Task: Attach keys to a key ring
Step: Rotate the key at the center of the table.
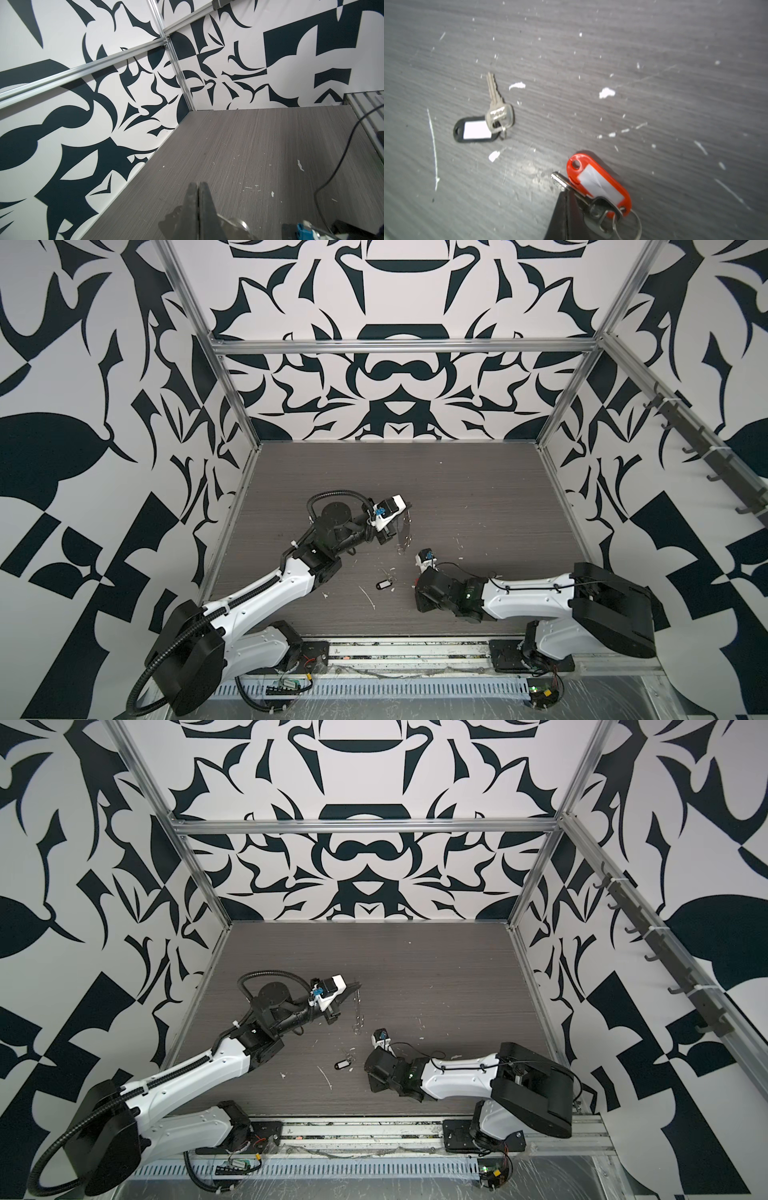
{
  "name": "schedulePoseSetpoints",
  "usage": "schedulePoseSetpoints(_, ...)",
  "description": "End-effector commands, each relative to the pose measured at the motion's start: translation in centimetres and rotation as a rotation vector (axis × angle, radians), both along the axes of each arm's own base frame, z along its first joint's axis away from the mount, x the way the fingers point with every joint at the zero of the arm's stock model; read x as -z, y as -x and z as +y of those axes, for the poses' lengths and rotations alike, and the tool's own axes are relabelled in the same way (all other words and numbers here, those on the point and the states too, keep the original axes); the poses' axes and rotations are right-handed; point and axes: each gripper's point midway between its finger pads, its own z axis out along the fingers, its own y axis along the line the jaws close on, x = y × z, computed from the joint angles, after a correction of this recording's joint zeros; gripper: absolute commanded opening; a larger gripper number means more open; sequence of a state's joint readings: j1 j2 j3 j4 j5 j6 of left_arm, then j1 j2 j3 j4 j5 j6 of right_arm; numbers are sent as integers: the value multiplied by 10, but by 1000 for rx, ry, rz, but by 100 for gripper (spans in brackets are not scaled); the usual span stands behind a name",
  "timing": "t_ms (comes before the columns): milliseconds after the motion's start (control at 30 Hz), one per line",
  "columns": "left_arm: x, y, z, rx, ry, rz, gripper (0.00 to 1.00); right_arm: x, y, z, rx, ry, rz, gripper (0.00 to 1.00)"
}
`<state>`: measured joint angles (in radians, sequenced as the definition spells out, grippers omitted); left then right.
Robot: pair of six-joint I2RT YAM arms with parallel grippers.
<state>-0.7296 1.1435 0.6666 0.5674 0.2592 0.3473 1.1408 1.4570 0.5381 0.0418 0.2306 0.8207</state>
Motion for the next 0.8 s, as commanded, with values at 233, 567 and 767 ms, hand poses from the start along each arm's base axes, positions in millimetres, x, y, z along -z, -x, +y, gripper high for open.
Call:
schedulePoseSetpoints(233, -27, 9, 9, -1, 84, -59, 0, 13, -34, -33, 125, 72, -31, 7)
schedulePoseSetpoints(567, -26, 6, 9, -9, 83, -60, 0, -30, -45, -45, 66, 39, -154, 15)
schedulePoseSetpoints(767, -26, -3, 16, -78, 85, -58, 0, -58, -40, -59, 117, 123, -280, 24)
